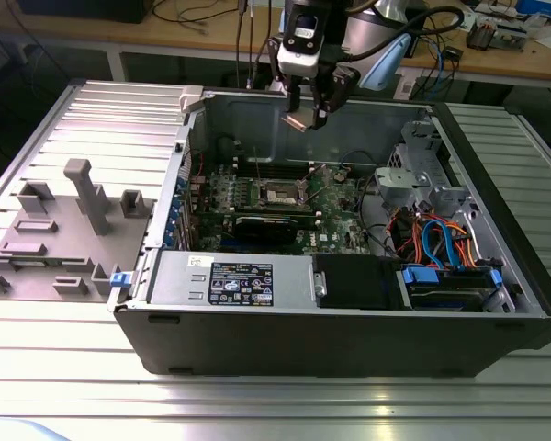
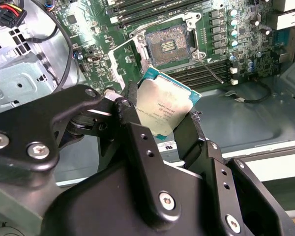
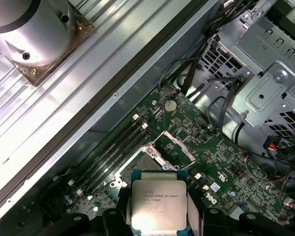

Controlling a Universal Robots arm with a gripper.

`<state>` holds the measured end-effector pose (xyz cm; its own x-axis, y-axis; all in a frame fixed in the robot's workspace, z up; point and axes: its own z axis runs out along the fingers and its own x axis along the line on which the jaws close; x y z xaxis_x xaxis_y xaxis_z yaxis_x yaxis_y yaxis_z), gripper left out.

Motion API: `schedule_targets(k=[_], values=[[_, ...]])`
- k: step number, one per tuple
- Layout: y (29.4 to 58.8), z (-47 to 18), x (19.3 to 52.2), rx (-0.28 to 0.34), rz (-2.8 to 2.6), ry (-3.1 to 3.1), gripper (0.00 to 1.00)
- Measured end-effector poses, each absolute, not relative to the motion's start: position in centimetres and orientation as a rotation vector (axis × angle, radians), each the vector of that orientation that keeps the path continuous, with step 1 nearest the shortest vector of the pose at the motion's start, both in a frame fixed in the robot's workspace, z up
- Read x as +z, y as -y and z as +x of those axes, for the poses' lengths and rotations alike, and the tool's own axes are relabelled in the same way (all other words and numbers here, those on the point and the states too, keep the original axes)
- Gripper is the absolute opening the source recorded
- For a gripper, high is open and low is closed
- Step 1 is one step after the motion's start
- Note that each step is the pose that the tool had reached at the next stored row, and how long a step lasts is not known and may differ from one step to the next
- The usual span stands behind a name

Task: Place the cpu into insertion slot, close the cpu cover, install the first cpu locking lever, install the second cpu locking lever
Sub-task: 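Place the cpu into insertion slot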

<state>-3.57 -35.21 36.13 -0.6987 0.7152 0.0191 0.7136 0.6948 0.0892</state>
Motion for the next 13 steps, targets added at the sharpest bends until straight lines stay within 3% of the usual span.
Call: schedule_targets(k=[13], values=[[35.21, -3.57, 35.87, 0.137, 1.411, -2.777, 0.54]])
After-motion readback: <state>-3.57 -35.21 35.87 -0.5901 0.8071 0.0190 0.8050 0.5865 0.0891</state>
